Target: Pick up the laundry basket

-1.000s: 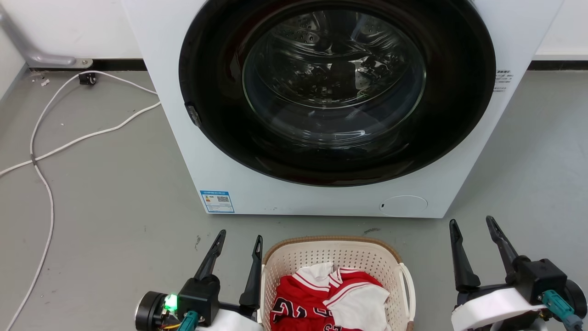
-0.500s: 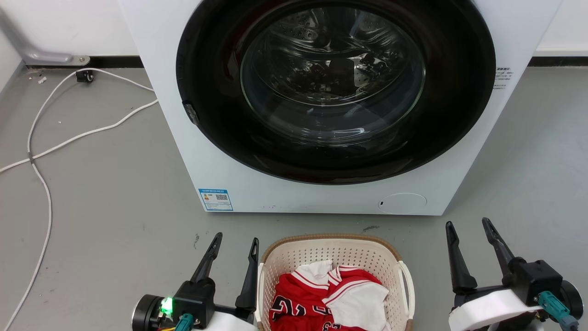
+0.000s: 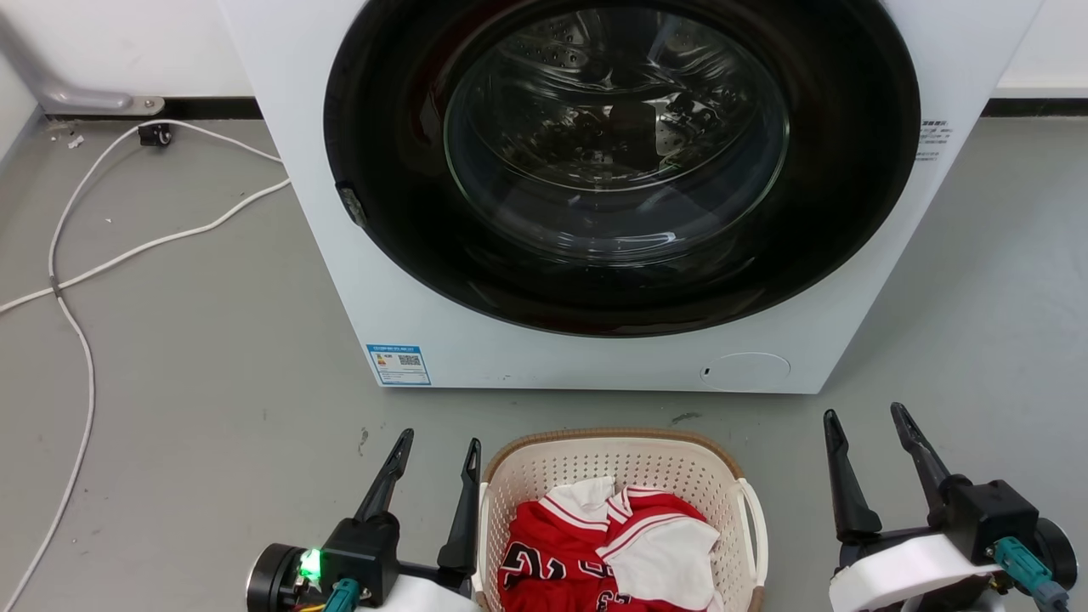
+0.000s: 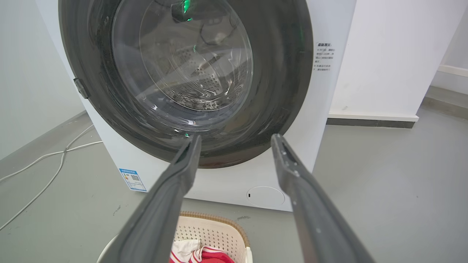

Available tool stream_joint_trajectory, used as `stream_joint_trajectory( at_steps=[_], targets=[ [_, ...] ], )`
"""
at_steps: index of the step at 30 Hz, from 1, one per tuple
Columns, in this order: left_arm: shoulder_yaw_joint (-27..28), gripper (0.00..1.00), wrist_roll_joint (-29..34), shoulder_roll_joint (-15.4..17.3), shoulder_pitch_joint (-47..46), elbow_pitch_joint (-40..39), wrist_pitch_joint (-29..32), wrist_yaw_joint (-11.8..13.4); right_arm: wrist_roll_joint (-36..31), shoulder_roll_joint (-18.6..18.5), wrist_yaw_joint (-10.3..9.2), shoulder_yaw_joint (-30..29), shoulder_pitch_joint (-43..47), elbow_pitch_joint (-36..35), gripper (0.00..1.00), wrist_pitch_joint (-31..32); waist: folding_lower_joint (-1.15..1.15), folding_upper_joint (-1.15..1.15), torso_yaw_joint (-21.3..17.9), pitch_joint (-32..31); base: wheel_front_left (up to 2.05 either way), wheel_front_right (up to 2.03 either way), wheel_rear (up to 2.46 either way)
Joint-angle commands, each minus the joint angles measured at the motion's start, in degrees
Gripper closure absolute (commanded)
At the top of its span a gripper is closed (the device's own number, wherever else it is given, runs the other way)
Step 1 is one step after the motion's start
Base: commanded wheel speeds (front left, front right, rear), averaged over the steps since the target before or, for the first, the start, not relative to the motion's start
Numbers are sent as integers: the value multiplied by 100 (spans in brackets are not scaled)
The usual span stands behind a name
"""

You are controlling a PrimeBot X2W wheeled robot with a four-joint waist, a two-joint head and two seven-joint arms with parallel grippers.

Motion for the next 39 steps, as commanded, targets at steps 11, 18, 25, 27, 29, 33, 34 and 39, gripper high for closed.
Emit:
stream_joint_trajectory(
  at_steps=[11,18,25,27,29,33,34,39],
  targets=[
    [53,0,70,-6,-262,119,-16,28,-153,-11,-4,-26,-301,66,0,-22,0,0,-82,556,0,0,0],
    [47,0,228,-7,-819,560,-15,-84,-322,-10,-4,-115,-839,327,0,-18,0,0,-98,1482,0,0,0],
    [86,0,381,47,-1665,1644,-15,-224,-527,-10,-6,-30,-1554,922,0,-18,0,0,-100,2404,0,0,0],
    [111,0,394,81,-1946,2041,-16,-246,-562,-6,-6,-38,-1794,1175,0,-18,0,0,-115,2636,0,0,0],
    [146,0,378,107,-2282,2292,-16,-288,-552,-9,-6,-56,-2042,1525,0,-17,0,0,-143,2879,0,0,0],
    [214,0,336,189,-2734,2795,-16,-373,-593,-7,-6,-65,-2686,2274,0,39,0,0,-216,3303,0,0,0],
    [209,0,336,199,-2876,2913,-16,-401,-608,-8,-6,-99,-2813,2460,0,62,0,0,-211,3388,0,0,0],
    [169,0,341,228,-3426,3574,-15,-505,-783,-5,-6,-205,-3444,3284,0,295,0,0,-163,3761,0,0,0]
  ],
)
